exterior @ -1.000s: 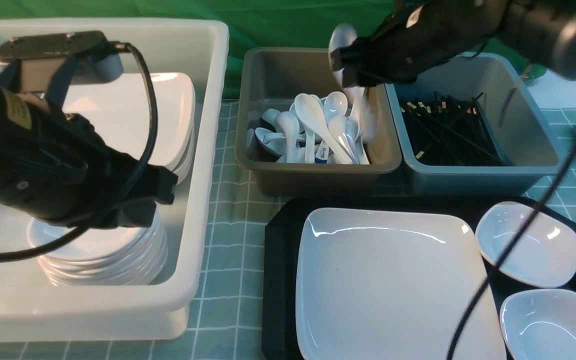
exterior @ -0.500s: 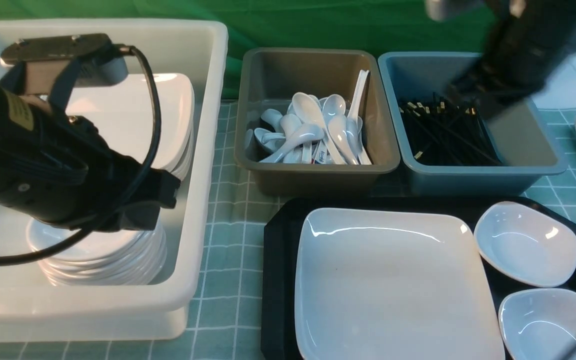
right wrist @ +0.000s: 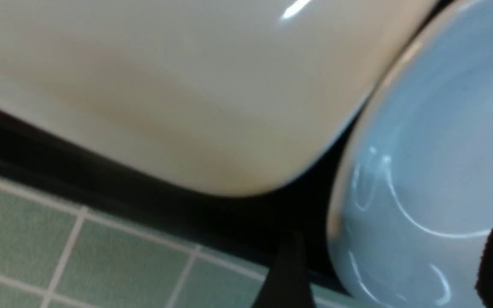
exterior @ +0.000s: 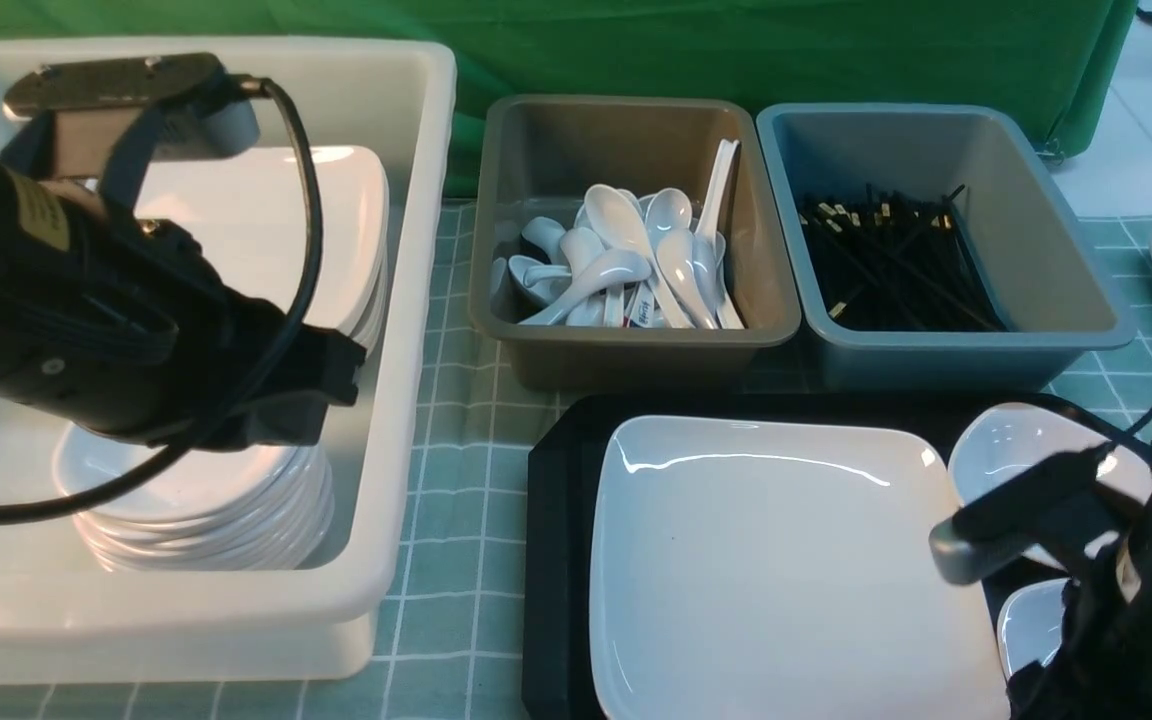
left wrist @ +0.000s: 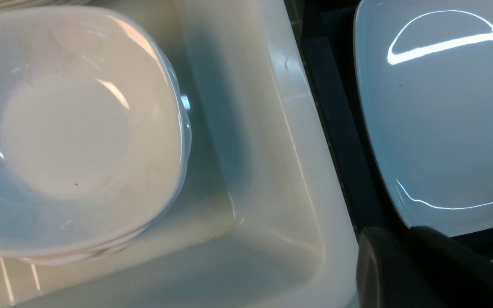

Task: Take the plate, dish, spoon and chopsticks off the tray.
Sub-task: Use the right arm to grab a small plate from the dinner plate, then use the right arm to put the small plate into the large storage box on the left

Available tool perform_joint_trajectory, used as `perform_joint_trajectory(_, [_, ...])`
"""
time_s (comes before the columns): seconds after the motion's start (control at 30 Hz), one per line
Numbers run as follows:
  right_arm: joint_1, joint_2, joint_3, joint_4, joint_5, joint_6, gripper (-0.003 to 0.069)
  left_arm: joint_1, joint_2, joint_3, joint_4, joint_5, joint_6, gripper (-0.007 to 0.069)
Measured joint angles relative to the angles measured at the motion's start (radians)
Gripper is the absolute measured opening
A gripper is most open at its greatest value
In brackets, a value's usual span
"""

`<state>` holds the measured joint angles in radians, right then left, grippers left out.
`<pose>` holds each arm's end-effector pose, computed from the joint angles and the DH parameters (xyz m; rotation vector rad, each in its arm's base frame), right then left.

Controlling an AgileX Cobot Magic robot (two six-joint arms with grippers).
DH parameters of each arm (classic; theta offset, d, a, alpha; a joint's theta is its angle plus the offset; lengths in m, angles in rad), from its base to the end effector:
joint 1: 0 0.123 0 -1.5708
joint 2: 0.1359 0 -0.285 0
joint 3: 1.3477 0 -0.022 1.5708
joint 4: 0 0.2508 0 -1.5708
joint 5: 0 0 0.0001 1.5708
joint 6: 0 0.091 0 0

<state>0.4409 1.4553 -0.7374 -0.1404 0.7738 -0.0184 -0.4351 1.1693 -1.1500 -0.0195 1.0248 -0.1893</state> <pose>0.2178 0.0929 0.1886 -0.8048 2.8436 -0.1024 0.2045 -0.0967 0.3625 0.3065 2.5314 -0.2724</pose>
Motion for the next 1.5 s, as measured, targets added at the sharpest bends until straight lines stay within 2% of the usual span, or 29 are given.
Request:
perform_joint_trajectory(0.23, [0.0,0.076,0.034,-0.001,-0.081,0.006,0.0545,0.0,0.0,0.0,0.0,0.0,0.007,0.0059])
perform_joint_trajectory(0.3, [0.0,0.097,0.034,-0.002,-0.094,0.009,0.0519,0.0,0.0,0.0,0.0,0.0,0.008,0.0059])
perform_joint_trajectory(0.33, [0.0,0.108,0.035,-0.003,-0.099,0.01,0.0486,0.0,0.0,0.0,0.0,0.0,0.009,0.0059])
perform_joint_trajectory(0.43, [0.001,0.118,0.032,-0.027,-0.096,0.01,0.0288,0.0,0.0,0.0,0.0,0.0,0.012,0.0059])
perform_joint_trajectory(0.47, [0.001,0.117,0.028,-0.037,-0.09,0.012,0.0262,0.0,0.0,0.0,0.0,0.0,0.012,0.0059])
perform_joint_trajectory(0.6, [0.002,0.108,0.009,-0.031,-0.058,0.018,0.0257,0.0,0.0,0.0,0.0,0.0,0.018,0.0059])
perform_joint_trajectory(0.7, [0.006,0.078,-0.024,-0.018,-0.002,0.018,0.0209,0.0,0.0,0.0,0.002,0.001,0.018,0.0059])
perform_joint_trajectory(0.73, [0.013,0.045,-0.047,-0.016,0.03,0.032,0.0145,0.0,0.0,0.0,0.013,0.002,0.018,0.0059])
perform_joint_trajectory(0.8, [0.015,-0.016,-0.086,-0.019,0.078,0.045,0.0076,0.0,0.0,0.0,0.041,0.007,0.01,0.0059])
perform_joint_trajectory(0.9, [0.017,-0.093,-0.161,0.0,0.127,0.056,0.0063,0.022,0.0,0.0,0.098,0.036,-0.029,0.0059])
perform_joint_trajectory(1.07, [0.017,-0.154,-0.369,0.01,0.161,0.03,0.0063,0.169,0.0,0.0,0.124,0.083,-0.05,0.0059])
perform_joint_trajectory(1.17, [0.018,-0.125,-0.477,0.069,0.147,-0.038,0.0063,0.286,-0.009,0.0,0.114,0.093,-0.047,0.0059])
perform_joint_trajectory(1.23, [0.026,-0.084,-0.582,0.156,0.13,-0.112,0.0063,0.39,-0.029,0.0,0.092,0.094,-0.022,0.0059])
perform_joint_trajectory(1.33, [0.096,0.028,-0.755,0.263,0.106,-0.232,0.0063,0.539,-0.072,0.001,0.046,0.095,0.021,0.0059])
perform_joint_trajectory(1.43, [0.194,0.162,-0.924,0.286,0.088,-0.287,0.0063,0.683,-0.133,0.001,-0.031,0.095,0.058,0.0059])
perform_joint_trajectory(1.5, [0.261,0.251,-1.015,0.29,0.078,-0.312,0.0063,0.739,-0.16,0.001,-0.081,0.095,0.076,0.0059])
